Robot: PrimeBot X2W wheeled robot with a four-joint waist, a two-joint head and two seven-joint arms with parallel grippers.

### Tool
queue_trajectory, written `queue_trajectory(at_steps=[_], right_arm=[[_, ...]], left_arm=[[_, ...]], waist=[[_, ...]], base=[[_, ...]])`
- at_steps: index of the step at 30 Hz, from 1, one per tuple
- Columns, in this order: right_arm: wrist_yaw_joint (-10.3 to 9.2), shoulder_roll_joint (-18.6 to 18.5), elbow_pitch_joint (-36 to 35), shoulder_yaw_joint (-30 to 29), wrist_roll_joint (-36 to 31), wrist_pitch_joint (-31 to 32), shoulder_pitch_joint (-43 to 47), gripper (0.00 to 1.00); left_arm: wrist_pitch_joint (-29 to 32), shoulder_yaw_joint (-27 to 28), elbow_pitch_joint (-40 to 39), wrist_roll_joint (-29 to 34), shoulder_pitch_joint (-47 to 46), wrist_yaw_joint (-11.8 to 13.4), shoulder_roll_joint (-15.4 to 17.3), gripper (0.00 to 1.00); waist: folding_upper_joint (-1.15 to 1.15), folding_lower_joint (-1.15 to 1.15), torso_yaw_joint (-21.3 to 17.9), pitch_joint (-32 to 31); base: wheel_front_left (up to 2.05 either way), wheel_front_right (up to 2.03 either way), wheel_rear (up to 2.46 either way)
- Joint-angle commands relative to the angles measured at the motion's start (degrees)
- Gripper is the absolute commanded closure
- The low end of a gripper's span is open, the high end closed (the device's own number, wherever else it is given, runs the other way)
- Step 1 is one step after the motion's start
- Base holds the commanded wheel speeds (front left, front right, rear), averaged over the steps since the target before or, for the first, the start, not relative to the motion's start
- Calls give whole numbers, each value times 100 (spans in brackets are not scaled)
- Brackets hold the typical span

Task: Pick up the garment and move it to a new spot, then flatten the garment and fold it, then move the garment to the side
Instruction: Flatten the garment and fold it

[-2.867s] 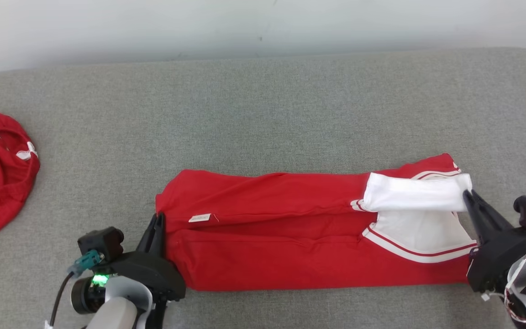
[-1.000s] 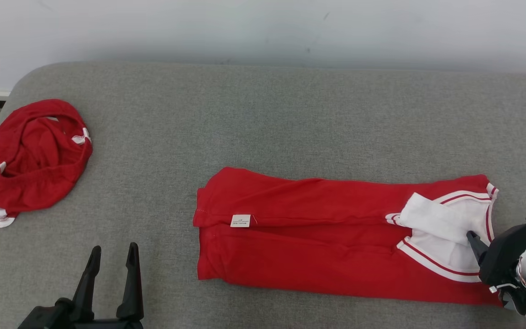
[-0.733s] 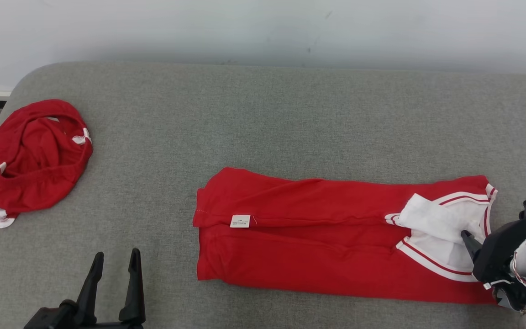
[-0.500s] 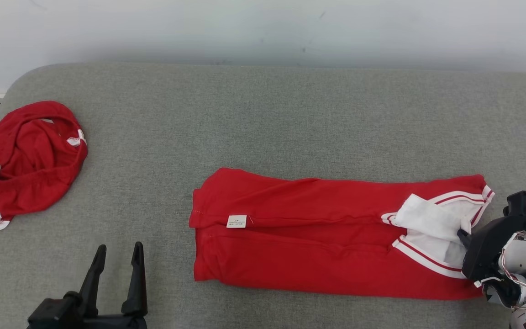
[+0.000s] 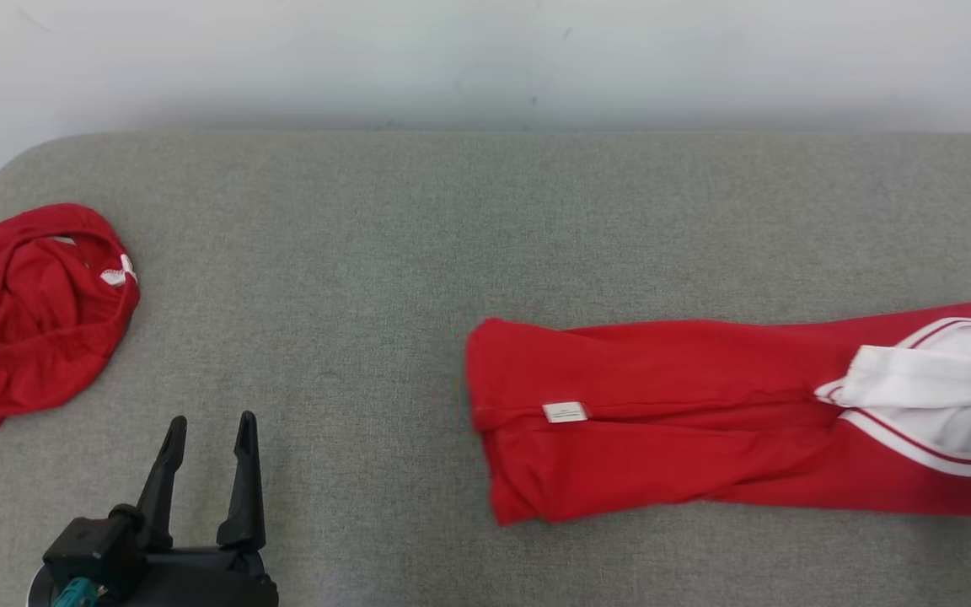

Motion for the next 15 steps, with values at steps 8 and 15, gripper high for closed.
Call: queue_trajectory(at_steps=[8, 15], right_arm=[[-17, -79, -663, 153, -406, 365, 196, 100], [-17, 361, -1810, 1373, -184, 1056, 442, 100]], left_arm=[[-2, -9, 212, -39, 60, -18, 1, 0], [-2, -109, 297, -142, 240, 13, 1, 0]], waist=[[-1, -1, -104, -380], [-1, -1, -137, -666]], base=[[0, 0, 0], [0, 0, 0]])
